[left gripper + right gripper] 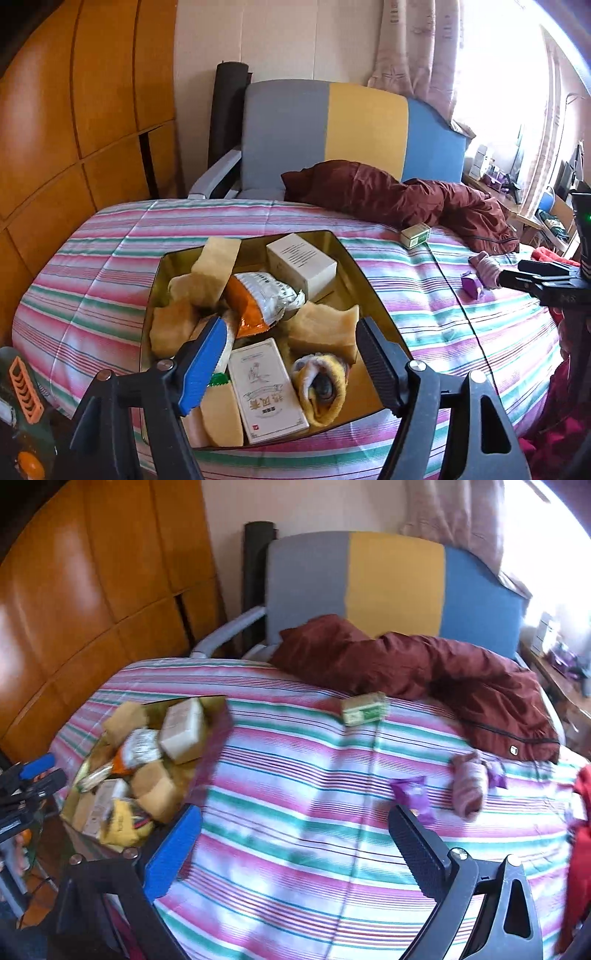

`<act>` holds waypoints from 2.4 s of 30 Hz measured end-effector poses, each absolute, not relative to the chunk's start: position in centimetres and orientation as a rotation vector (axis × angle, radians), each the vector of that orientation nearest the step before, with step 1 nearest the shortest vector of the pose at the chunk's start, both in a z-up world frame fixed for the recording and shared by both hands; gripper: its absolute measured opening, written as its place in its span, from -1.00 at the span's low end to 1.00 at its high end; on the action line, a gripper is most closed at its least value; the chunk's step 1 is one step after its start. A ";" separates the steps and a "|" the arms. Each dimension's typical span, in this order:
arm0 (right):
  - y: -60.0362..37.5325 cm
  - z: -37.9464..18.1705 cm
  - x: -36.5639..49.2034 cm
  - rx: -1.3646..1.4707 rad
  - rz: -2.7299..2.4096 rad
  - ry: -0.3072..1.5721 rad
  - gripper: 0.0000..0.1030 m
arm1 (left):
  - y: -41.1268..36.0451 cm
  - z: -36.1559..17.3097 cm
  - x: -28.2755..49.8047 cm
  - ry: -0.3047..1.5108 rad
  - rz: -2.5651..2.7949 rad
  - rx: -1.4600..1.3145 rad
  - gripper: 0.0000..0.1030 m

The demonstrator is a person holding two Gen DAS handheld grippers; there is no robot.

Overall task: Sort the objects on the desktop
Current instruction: 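Withdraw both open tools from the tray toward the remaining items, then grasp the pink sock with the right tool while the left tool grasps a purple snack packet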

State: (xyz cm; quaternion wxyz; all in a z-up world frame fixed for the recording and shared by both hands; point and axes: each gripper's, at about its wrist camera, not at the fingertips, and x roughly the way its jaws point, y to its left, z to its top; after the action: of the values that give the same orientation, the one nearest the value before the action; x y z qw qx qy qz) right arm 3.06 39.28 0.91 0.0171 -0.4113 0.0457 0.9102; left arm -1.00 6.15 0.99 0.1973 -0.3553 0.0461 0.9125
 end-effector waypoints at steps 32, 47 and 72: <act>60.3 -4.9 2.5 -1.175 2.379 0.746 0.40 | 16.4 -0.2 0.3 0.326 2.287 -0.992 0.55; 59.9 -7.6 -0.4 -1.218 2.381 0.581 0.28 | 21.6 -1.2 1.3 0.387 2.161 -1.001 0.55; 59.7 -5.1 -1.0 -1.258 2.437 0.471 -0.50 | 30.2 -3.9 -1.7 0.315 1.978 -1.223 0.52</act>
State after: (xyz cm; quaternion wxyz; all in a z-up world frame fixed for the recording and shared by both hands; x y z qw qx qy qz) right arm -1.00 59.67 -5.11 0.1787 -0.4448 0.1665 0.8617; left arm -1.72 30.24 -3.91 0.3871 -0.4805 0.1238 0.7771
